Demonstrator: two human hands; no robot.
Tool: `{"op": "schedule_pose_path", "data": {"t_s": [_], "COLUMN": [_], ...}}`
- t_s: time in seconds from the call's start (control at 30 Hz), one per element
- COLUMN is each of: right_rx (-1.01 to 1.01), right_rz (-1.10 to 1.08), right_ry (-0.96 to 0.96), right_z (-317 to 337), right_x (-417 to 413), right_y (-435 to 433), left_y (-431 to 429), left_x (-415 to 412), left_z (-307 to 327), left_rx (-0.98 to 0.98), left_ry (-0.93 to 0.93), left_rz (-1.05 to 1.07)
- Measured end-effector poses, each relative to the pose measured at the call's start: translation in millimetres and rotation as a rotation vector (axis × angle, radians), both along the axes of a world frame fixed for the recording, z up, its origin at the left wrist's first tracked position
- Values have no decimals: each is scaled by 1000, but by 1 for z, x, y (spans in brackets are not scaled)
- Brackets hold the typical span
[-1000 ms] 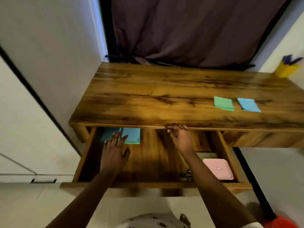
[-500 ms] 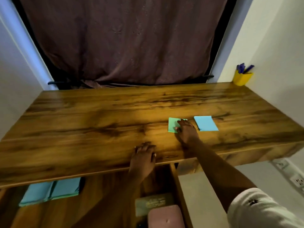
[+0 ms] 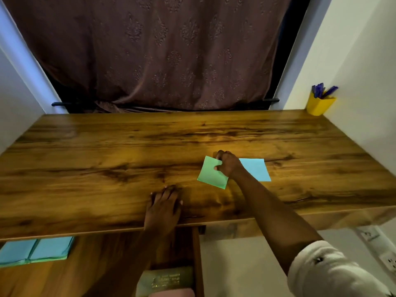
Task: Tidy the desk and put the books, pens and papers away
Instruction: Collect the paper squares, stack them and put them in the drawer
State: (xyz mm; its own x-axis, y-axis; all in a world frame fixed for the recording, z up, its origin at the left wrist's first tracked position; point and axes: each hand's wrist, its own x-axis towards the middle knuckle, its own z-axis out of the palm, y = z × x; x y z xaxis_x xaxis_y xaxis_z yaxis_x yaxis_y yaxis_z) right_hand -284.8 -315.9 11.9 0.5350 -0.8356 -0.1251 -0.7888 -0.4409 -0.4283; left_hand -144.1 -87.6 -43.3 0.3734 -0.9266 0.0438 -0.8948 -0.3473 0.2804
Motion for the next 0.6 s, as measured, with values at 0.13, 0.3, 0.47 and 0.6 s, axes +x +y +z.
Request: {"op": "schedule_pose_path", "data": {"t_s": [0.13,0.3,0.47,0.6], "right_rx": [430,511,312,182], "right_rz": [102,269,-1,54], "right_ry": [-300,-351,-489,151], "right_z": [27,59,58,34], "right_x": [-13,-23,-50,-88], "right_y": [17,33,-13,-52], "left_y": [-33,-59,-57,-51], "left_x": [-4,-26,-35,-35], "left_z": [38,71,56,50], "left_rx": [-251,-222,-327,-380], "left_ry": [796,1305,1445,1507], "left_rz": [231,222,371,490]}}
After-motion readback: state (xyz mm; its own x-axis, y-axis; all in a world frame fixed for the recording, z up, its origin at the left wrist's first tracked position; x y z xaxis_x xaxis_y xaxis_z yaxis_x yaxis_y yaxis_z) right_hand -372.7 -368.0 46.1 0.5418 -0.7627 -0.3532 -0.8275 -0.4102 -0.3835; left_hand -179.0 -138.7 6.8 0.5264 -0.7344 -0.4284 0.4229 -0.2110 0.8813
